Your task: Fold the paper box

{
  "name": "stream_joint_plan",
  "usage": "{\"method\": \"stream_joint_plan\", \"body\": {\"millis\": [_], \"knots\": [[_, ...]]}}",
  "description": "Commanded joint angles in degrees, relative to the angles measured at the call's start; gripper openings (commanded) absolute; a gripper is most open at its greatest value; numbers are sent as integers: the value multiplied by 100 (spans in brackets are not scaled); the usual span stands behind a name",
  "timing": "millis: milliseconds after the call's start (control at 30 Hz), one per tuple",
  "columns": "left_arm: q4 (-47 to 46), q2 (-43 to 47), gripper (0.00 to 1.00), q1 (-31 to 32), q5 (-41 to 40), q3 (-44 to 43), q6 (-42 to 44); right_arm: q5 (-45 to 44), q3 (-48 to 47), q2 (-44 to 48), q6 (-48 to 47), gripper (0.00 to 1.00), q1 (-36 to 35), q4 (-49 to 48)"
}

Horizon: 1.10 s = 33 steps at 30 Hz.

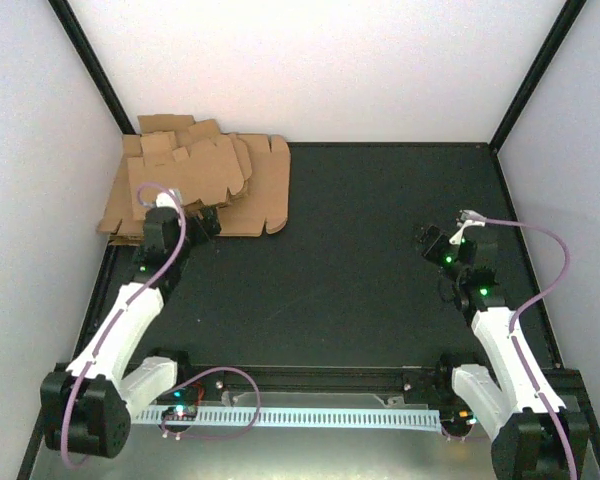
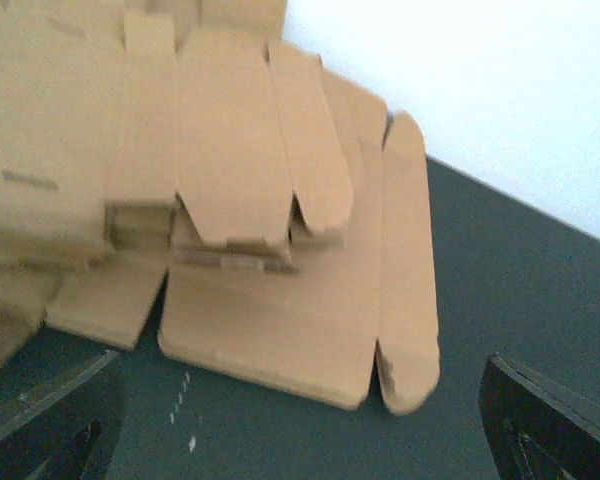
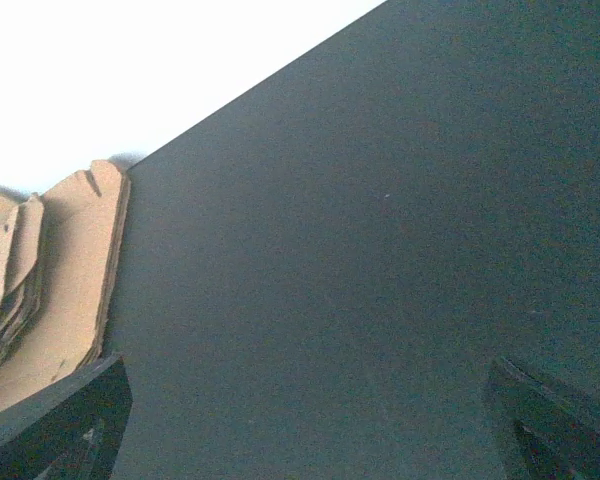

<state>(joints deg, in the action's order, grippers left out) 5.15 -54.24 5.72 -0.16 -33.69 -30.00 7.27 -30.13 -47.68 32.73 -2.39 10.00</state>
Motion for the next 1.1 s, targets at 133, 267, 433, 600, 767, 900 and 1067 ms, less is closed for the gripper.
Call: {"method": "stream_joint_plan", "body": {"millis": [133,267,433,600,767,900,1067], "knots": [[1373,-1292,95,-183,-1194,-2251,591,658,-226,-79,87,99,-11,116],[2086,-2253,88,-481,-1061,-3379,1001,779,-205,-83,68,100,-20,104],[2691,-3437,86,-683,-685,-4281,1677,860,-230,-118,41,100,-10,133],[3465,-4528,73,-683,-455,-5254,1995,988,-180,-176,97,99,-15,44],[3476,-5169,64,-685,-516,-5579,2051,1094,-204,-297,102,99,-13,60],[3621,-5605,55,-682,-562,-5848,2197,1109,-196,-361,118,100,-13,32],[3897,-6109,49,-677,-854,-6207,2508,1126,-272,-431,117,100,-10,118]]}}
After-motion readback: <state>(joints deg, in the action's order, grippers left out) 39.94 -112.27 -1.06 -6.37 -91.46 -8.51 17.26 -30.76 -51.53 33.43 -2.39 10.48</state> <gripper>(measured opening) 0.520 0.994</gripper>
